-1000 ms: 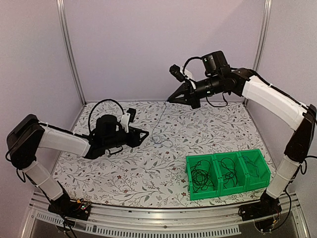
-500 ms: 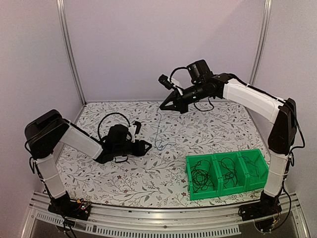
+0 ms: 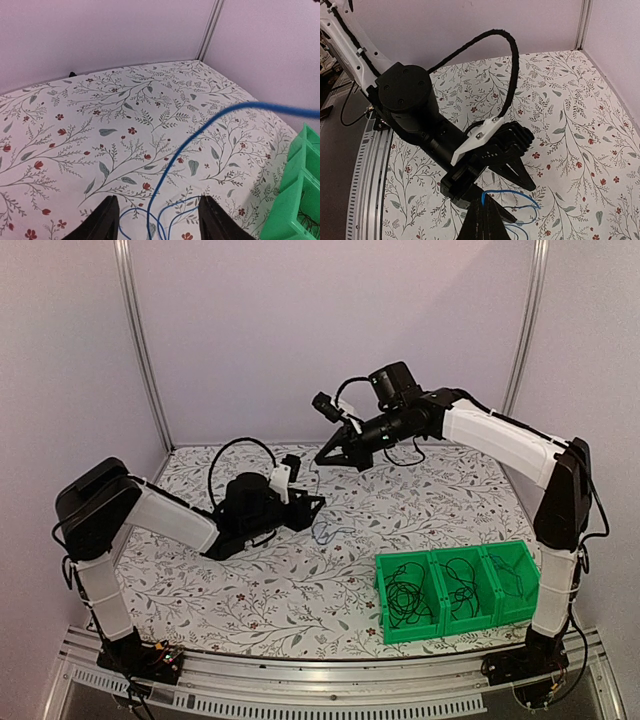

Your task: Untangle the cables

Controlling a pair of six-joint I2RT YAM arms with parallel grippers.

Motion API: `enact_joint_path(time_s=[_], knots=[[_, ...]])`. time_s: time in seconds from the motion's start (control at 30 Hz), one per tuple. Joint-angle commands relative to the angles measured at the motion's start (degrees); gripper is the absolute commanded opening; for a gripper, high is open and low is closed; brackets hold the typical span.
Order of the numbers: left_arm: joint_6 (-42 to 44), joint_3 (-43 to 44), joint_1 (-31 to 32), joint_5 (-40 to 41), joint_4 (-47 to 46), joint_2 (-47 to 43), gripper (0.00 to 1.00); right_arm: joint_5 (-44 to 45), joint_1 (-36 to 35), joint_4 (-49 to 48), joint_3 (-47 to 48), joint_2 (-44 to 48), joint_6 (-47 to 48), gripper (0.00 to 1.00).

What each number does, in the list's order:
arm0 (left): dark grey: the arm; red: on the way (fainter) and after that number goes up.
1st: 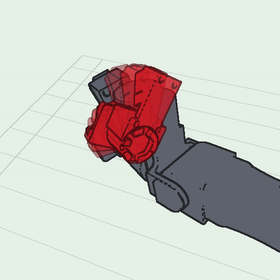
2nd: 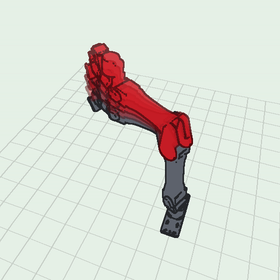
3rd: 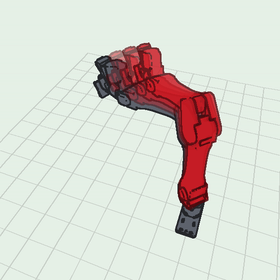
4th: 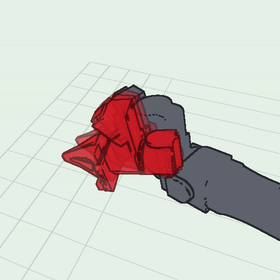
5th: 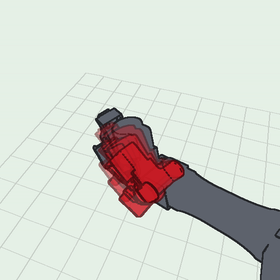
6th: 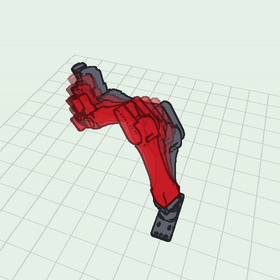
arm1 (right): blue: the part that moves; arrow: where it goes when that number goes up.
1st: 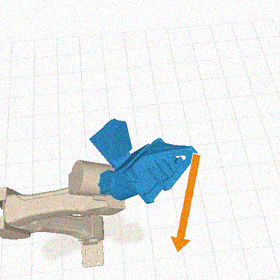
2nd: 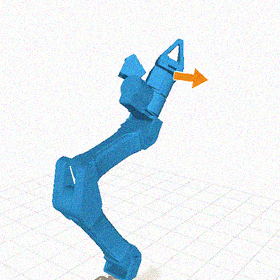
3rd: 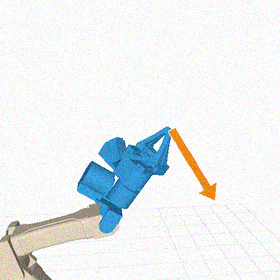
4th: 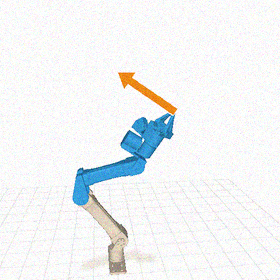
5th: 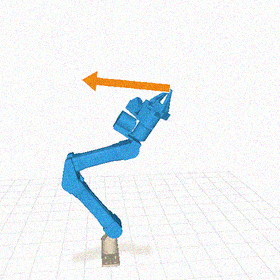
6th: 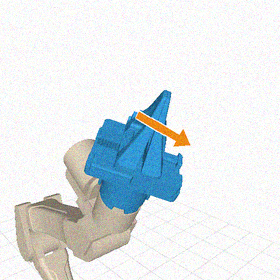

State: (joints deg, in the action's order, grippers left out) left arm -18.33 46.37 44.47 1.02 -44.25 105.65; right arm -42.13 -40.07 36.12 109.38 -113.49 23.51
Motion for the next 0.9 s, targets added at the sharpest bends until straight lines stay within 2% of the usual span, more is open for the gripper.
enact_joint_path(time_s=[0.0, 0.1, 0.37, 0.43, 0.53, 0.63, 0.73, 0.87], knots=[[7.2, 4.7, 0.18, 3.31, -0.14, 3.27, 0.52, -1.7, -0.79, 0.37, 2.5, 0.25, -1.0, 0.0], [9.06, 6.04, 0.16, 3.75, 0.15, 4.57, 0.45, -1.68, -0.79, 0.52, 2.5, 0.46, -1.14, 0.0], [5.88, 1.84, -1.26, 3.16, -5.33, 2.8, 0.0, -0.57, -0.8, 0.43, 2.35, 0.64, -0.66, 0.0], [5.33, 0.76, -1.8, 2.59, -6.26, 2.39, 0.0, -0.2, -0.81, 0.32, 2.18, 0.41, -0.33, 0.01], [3.46, -0.55, -2.75, 1.86, -6.68, 1.77, 0.0, 3.69, -0.79, 0.13, 0.98, -0.47, 1.34, 0.36], [-1.07, -2.66, -4.0, 1.04, -7.31, 0.34, 0.0, 12.35, -0.81, -1.56, -3.57, -1.38, 4.47, 0.57], [-3.78, -4.28, -4.87, 0.79, -7.18, -0.55, 0.0, 20.25, -0.88, -1.14, -7.8, -3.88, 8.97, 0.63], [-5.14, -5.37, -5.68, -0.17, -7.04, -0.39, 0.0, 27.15, -1.2, 2.11, -7.79, -9.92, 11.82, 0.65]])
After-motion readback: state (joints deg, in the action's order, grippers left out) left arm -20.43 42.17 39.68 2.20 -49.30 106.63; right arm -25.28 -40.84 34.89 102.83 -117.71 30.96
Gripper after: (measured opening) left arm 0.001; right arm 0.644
